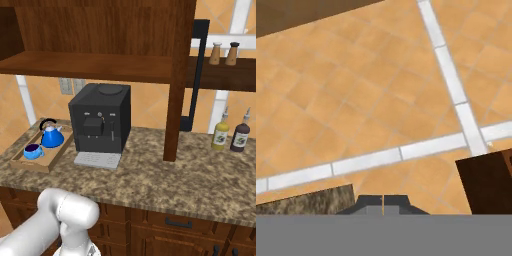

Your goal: Pick the kettle from the counter and place it on the tray. Then pick the mug from the cabinet and place it on the tray. Then close the cabinet doors.

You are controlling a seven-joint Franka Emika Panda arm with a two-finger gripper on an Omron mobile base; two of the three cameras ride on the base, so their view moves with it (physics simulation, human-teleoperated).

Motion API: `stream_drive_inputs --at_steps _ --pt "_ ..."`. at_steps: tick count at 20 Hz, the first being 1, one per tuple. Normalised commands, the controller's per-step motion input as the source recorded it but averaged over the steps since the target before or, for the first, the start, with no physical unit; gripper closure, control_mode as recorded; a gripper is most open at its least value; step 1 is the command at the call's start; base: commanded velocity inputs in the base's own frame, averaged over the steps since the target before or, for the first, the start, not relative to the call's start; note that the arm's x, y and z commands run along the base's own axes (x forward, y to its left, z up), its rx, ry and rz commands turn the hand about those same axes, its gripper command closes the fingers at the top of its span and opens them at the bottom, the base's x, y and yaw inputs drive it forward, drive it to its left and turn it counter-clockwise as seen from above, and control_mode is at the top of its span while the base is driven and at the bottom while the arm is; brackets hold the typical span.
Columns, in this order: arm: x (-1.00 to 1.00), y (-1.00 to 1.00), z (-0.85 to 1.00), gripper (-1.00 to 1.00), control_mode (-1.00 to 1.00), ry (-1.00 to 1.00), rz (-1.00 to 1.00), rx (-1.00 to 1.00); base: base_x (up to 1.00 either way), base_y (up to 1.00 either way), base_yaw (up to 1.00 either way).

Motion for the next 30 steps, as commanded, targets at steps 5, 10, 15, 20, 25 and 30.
stream_drive_inputs --at_steps 5,10,15,20,25,30 --pt "-0.26 0.13 0.02 1.0 -1.0 -0.28 0.0 -0.07 0.0 0.0 0.0" --pt "0.0 0.32 0.14 1.0 -1.0 -0.44 0.0 -0.12 0.0 0.0 0.0" --pt "0.0 0.32 0.59 1.0 -1.0 -0.29 -0.03 -0.02 0.0 0.0 0.0" --pt "0.0 0.37 0.49 1.0 -1.0 -0.14 -0.07 -0.02 0.0 0.0 0.0" --pt "0.0 0.34 0.09 1.0 -1.0 -0.12 -0.14 0.0 0.0 0.0 0.0" --pt "0.0 0.22 0.28 1.0 -1.0 -0.25 -0.16 0.0 0.0 0.0 0.0"
